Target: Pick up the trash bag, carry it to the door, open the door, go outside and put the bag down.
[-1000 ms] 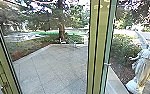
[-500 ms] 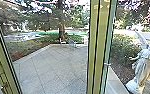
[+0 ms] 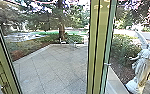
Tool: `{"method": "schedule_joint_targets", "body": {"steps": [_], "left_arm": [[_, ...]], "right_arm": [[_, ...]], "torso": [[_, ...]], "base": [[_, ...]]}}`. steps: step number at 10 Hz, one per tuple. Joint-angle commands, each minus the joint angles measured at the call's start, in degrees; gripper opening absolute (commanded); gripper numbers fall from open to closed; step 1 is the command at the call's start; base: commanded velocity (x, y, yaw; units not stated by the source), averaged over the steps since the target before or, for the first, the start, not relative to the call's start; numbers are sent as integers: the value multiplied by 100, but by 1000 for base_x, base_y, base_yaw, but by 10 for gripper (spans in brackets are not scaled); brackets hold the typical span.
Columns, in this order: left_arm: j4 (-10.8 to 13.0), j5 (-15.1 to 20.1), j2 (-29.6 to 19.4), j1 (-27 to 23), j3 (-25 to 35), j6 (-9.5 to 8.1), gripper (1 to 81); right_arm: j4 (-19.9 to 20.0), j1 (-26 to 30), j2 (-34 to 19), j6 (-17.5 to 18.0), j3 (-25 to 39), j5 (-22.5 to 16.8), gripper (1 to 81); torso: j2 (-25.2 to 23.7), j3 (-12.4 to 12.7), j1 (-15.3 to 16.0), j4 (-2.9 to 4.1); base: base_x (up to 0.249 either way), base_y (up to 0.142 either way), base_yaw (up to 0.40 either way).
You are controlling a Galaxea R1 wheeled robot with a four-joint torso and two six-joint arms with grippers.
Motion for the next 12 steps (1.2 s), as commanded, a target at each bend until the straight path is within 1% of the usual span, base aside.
{"method": "schedule_joint_targets", "body": {"steps": [1, 3, 5, 6, 7, 8, 9, 10, 12], "left_arm": [[-5, 331, 14, -214, 85, 52, 10], [20, 287, 5, -214, 85, 62, 10], [56, 270, 32, -222, 85, 70, 10], [56, 252, 32, -231, 85, 79, 10], [56, 243, 32, -248, 85, 88, 10], [56, 208, 32, -249, 85, 88, 10], [65, 199, 32, -266, 85, 88, 10], [65, 199, 32, -275, 68, 96, 10], [65, 190, 32, -328, 59, 97, 10]], "right_arm": [[1052, 297, -340, 0, 1052, -948, 811], [1834, -318, -445, 17, 1685, -993, 811], [2599, -1196, -621, 35, 2483, -897, 811], [2751, -1652, -639, 52, 2903, -870, 811], [2761, -2075, -657, 44, 3227, -818, 811], [2770, -2471, -683, 62, 3543, -466, 811], [2787, -2848, -683, 97, 3849, 6, 811], [2779, -3252, -622, 114, 4138, 366, 811], [2761, -4010, -403, 114, 4430, 1061, 811]], "torso": [[0, 0, 0, 0], [0, 0, 0, 0], [0, 0, 0, 0], [0, 0, 2, 0], [0, 0, 2, 0], [0, 0, 2, 0], [0, 0, 2, 0], [0, 0, 0, 0], [0, 0, 0, 0]], "base": [[0, 0, 0], [0, 0, 0], [0, 0, 0], [0, 0, 0], [0, 0, 0], [0, 0, 0], [0, 0, 0], [0, 0, 0], [0, 0, 0]]}}
